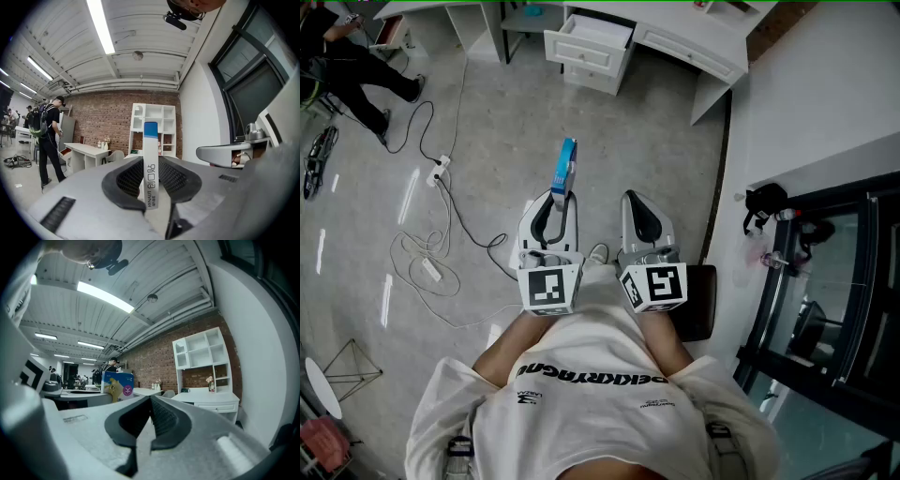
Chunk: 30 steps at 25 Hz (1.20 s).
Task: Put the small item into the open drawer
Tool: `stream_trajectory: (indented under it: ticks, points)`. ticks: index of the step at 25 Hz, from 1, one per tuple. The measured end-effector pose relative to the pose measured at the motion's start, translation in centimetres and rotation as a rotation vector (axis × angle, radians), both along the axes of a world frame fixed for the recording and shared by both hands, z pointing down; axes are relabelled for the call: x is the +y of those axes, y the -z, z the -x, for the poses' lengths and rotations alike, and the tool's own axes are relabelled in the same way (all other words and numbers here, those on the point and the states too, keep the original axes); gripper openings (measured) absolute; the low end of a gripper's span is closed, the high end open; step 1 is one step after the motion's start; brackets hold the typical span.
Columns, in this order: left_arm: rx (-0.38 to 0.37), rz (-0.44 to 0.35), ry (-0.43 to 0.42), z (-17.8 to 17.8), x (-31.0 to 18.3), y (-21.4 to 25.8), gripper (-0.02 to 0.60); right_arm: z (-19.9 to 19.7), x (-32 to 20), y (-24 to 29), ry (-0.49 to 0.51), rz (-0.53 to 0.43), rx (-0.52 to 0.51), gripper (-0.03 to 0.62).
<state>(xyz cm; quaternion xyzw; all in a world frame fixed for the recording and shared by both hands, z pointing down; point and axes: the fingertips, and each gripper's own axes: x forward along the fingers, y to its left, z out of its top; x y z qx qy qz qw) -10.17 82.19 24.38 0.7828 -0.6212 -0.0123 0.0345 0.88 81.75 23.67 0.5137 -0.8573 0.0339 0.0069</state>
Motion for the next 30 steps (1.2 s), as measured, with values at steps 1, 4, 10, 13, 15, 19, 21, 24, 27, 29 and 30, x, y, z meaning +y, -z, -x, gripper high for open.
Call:
stream_trajectory:
  ticks: [1,4,10,13,15,19,21,24,27,29,30]
  points:
    - [-0.002,0.002,0.000,-0.3,-0.7,-0.1,0.092,-0.3,-0.7,-0.1,0.003,0.003,-0.007,-0.003]
    - [-0.011,0.012,0.001,-1.3,-3.1,-0.5,0.092,-1.4,-3.0,-0.4,0.014,0.015,-0.026,-0.003]
    - [-0.046,0.017,-0.001,-3.9,-8.6,-0.4,0.092,-4.9,-9.5,0.3,0.006,0.003,-0.060,-0.003]
    - [-0.057,0.018,0.004,-5.2,-11.4,-0.6,0.092,-6.0,-12.3,0.3,0.019,-0.003,-0.073,-0.003]
    - [-0.064,0.013,0.011,-6.2,-13.2,-0.6,0.092,-6.7,-14.0,0.1,0.032,0.000,-0.075,-0.003]
    - [-0.076,-0.001,0.026,-8.1,-15.3,-0.2,0.092,-8.3,-16.2,-0.3,0.039,0.001,-0.087,-0.003]
    - [-0.082,0.001,0.027,-8.7,-16.4,-0.1,0.092,-8.7,-17.3,-0.8,0.040,0.009,-0.098,-0.003]
    - [-0.085,0.013,0.028,-9.0,-18.0,-0.3,0.092,-8.7,-19.0,-1.8,0.043,0.038,-0.113,-0.003]
    - [-0.087,0.041,0.024,-8.9,-19.7,-1.5,0.092,-8.3,-20.8,-2.8,0.048,0.061,-0.115,-0.003]
    - [-0.088,0.060,0.011,-9.0,-21.1,-2.6,0.092,-8.1,-22.1,-3.4,0.056,0.068,-0.116,-0.003]
    - [-0.087,0.064,0.004,-9.0,-22.0,-3.0,0.092,-8.0,-22.9,-3.7,0.060,0.068,-0.117,-0.003]
